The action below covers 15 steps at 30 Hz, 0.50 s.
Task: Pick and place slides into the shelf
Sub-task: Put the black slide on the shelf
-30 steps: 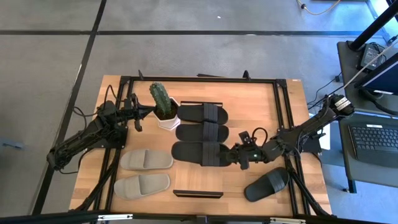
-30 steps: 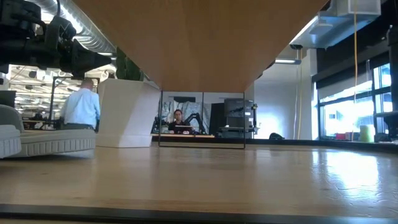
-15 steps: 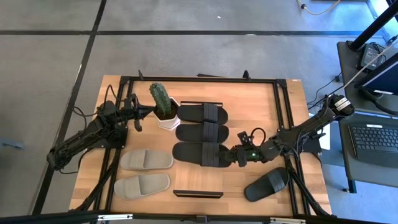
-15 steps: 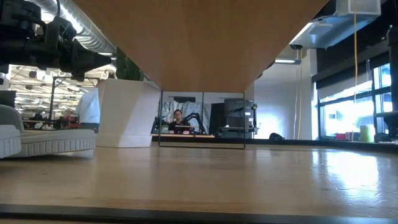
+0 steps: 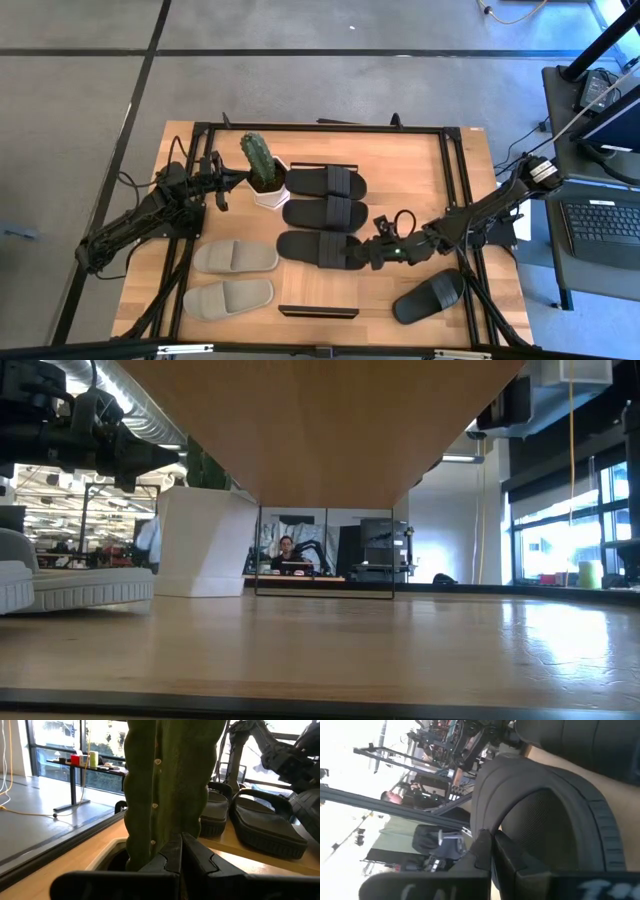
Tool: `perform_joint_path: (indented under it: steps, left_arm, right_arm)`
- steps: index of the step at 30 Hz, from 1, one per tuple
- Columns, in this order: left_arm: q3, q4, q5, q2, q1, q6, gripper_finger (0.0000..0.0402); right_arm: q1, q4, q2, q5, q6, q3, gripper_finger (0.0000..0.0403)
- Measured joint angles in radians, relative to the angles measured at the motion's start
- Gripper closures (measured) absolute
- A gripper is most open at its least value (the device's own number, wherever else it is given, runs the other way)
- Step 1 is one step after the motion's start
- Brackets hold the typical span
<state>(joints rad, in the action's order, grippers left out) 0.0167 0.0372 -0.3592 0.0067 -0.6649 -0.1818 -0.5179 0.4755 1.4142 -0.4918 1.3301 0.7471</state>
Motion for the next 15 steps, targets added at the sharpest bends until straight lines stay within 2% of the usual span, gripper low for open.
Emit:
perform_joint_path:
  steps: [8,15]
  left_arm:
    - [0.000,0.000,-0.001,0.000,0.000,0.000,0.0401]
    - [0.000,0.000,-0.001,0.000,0.000,0.000,0.0401]
  right_arm:
    - [0.000,-0.063,0.000,-0.007,-0.025,0.001,0.0397]
    - [-0.002,-0.160,0.000,-0.004,0.026,0.002,0.0397]
